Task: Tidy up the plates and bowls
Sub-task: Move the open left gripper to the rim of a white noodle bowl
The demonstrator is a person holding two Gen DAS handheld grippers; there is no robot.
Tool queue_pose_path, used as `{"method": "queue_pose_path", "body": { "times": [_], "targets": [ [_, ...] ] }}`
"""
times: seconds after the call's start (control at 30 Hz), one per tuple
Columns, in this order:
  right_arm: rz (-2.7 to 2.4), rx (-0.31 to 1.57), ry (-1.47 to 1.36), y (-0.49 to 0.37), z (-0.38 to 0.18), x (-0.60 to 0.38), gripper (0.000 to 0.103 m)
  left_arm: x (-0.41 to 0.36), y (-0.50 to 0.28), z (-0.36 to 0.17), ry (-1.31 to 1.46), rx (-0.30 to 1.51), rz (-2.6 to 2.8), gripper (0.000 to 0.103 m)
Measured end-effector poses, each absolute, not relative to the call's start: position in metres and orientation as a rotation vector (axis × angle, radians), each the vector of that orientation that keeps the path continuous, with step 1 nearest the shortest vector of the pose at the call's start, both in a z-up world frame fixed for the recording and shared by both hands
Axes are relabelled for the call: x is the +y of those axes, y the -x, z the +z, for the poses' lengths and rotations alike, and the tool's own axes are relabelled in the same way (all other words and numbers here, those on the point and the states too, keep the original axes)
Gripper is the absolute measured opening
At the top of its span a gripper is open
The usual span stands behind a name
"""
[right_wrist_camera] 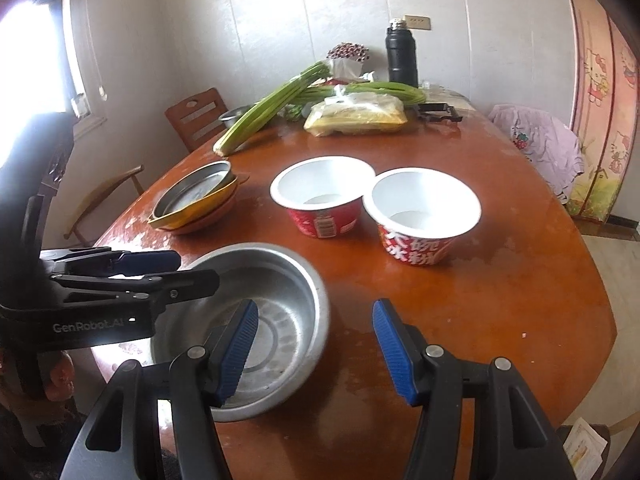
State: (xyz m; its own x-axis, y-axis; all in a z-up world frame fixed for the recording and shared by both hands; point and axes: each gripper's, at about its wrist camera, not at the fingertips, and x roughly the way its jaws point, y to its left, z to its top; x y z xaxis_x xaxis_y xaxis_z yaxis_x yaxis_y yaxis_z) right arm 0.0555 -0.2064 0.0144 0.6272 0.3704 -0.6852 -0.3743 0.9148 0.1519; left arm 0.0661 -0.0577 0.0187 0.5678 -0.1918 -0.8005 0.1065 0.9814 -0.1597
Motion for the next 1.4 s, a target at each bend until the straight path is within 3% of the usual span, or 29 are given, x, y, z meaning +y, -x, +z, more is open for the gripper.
{"method": "queue_pose_path", "body": {
  "times": [0.6,1.4],
  "targets": [
    [0.336,0.68,-0.059,-0.053,0.043,-0.26,0.059,-0.104,-0.081,0.054,0.084,0.923,-0.26,0.057],
    [0.22,0.746,-0.014,-0.145,0.013,-0.299,0.059,-0.147,-0.168,0.023,0.305,1.076,-0.332,0.057]
  ]
}}
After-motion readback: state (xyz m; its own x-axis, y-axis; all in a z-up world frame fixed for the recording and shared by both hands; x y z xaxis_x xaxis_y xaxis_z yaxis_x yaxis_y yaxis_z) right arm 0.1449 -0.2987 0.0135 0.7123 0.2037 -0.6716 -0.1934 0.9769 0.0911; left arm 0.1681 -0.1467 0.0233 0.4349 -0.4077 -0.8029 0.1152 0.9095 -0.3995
